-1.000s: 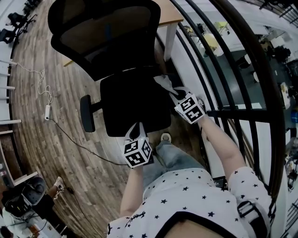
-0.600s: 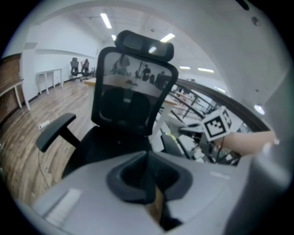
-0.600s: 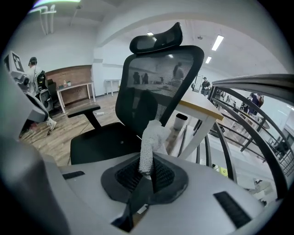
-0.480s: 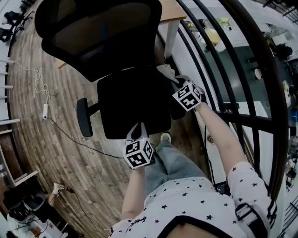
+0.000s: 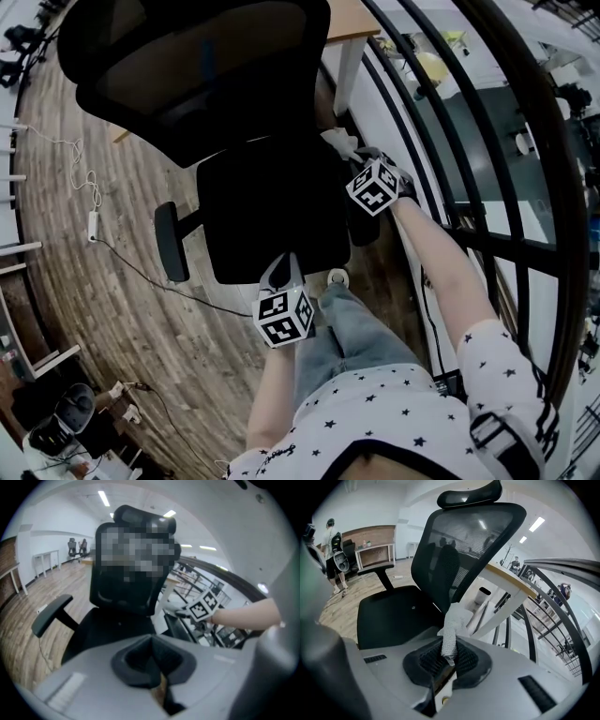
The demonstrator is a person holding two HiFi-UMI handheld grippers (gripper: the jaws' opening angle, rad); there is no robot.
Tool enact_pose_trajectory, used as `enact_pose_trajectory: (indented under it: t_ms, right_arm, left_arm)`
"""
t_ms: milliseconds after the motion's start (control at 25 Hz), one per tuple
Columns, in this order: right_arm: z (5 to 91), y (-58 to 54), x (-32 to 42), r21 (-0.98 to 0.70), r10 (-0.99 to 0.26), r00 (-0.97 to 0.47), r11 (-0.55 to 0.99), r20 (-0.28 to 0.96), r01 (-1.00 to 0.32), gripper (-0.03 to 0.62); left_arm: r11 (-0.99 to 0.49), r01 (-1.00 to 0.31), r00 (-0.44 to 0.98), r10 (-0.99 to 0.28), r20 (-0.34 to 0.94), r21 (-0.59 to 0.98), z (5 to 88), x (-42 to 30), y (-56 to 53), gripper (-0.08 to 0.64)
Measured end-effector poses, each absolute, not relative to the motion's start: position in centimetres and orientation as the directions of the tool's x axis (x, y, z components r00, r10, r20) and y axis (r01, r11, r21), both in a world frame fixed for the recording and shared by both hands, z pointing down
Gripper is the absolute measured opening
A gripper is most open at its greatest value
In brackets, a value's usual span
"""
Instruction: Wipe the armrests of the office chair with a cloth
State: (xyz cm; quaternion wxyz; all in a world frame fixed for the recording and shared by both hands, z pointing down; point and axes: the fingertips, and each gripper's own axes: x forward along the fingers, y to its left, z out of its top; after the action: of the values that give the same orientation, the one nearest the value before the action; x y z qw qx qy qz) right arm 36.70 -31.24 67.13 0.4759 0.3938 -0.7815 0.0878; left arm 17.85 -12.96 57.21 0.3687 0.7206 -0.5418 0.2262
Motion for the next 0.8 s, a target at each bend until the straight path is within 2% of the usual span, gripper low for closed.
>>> enact_pose_trajectory:
  t_ms: [800]
  right_arm:
    - [69.2,-29.0,36.1,0.233,-0.447,-0.187,0.726,0.875,-0.646,0.029]
  left_arm:
    - [-0.096,-0.948,0.295,-0.615,0.731,0.303,57.2,16.7,-10.8,0.006]
